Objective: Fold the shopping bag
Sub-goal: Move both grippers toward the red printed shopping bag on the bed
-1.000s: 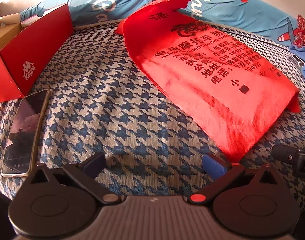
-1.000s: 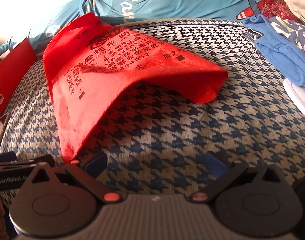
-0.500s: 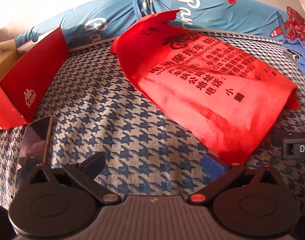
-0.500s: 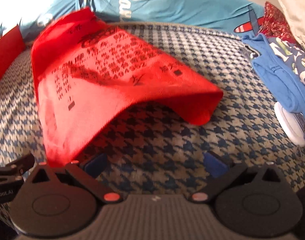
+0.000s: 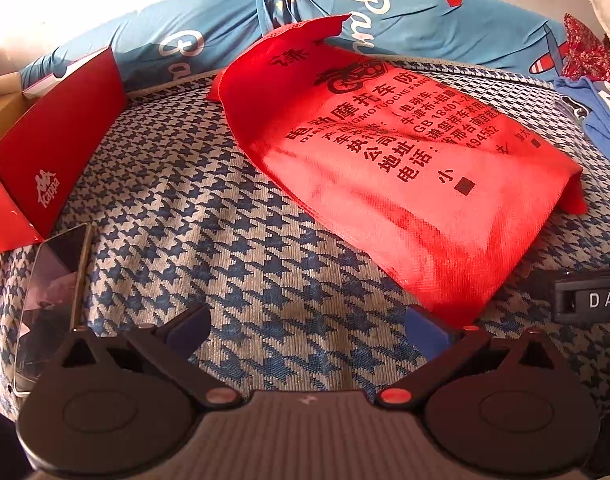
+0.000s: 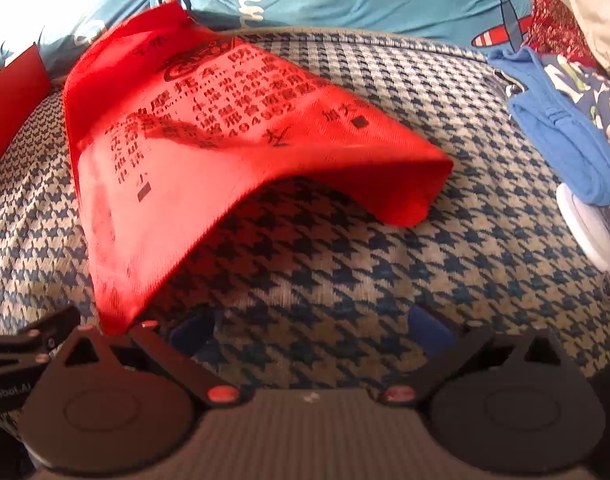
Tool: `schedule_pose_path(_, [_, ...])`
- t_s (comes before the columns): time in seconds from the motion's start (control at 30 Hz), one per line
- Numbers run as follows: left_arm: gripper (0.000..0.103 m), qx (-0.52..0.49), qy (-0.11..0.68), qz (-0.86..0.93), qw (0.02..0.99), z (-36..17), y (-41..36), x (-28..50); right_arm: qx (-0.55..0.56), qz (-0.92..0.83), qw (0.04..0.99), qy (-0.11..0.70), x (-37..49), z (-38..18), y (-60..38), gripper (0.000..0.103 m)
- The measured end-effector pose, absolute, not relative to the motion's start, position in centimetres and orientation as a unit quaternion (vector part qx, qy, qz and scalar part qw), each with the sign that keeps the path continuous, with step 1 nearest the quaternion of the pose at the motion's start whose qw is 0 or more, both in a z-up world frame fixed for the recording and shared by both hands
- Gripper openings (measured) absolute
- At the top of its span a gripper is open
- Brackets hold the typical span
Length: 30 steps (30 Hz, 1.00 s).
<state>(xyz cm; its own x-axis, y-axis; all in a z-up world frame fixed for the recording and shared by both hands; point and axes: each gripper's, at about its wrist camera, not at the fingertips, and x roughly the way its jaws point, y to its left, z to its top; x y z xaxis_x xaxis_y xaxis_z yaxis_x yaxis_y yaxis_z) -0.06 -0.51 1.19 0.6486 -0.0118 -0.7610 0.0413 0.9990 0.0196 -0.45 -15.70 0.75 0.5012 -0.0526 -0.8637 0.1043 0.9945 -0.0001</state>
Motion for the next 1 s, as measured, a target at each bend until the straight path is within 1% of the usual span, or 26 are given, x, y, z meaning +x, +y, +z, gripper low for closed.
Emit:
schedule_pose_path(0.23, [0.103, 0.017, 0.42, -0.02, 0.907, 2.5, -1.0, 0.8, 0.086, -0.029, 0.89, 0.447, -1.3, 2.0, -17.0, 0.103])
schedule_pose_path(0.37, [0.103, 0.019, 0.399, -0.049, 0.916, 3.8, -1.0, 1.5, 0.095, -0.026, 0.888, 0.45, -1.0, 2.1, -17.4, 0.103])
schedule_pose_path(0.53, [0.103, 0.022, 0.396, -0.058, 0.916, 3.0, -1.1, 1.9, 0.117, -0.025, 0.886, 0.448, -1.0, 2.2, -18.1, 0.103])
schedule_pose_path(0.7, [0.103, 0.026, 0.399, -0.069, 0.914, 2.3, -1.2, 2.4, 0.115, -0.038, 0.876, 0.467, -0.8, 1.3, -18.2, 0.103])
schedule_pose_path(1.0, [0.103, 0.035, 0.393, -0.096, 0.914, 2.4, -2.0, 2.0, 0.1, -0.052, 0.874, 0.472, -0.3, 0.6, -18.0, 0.103])
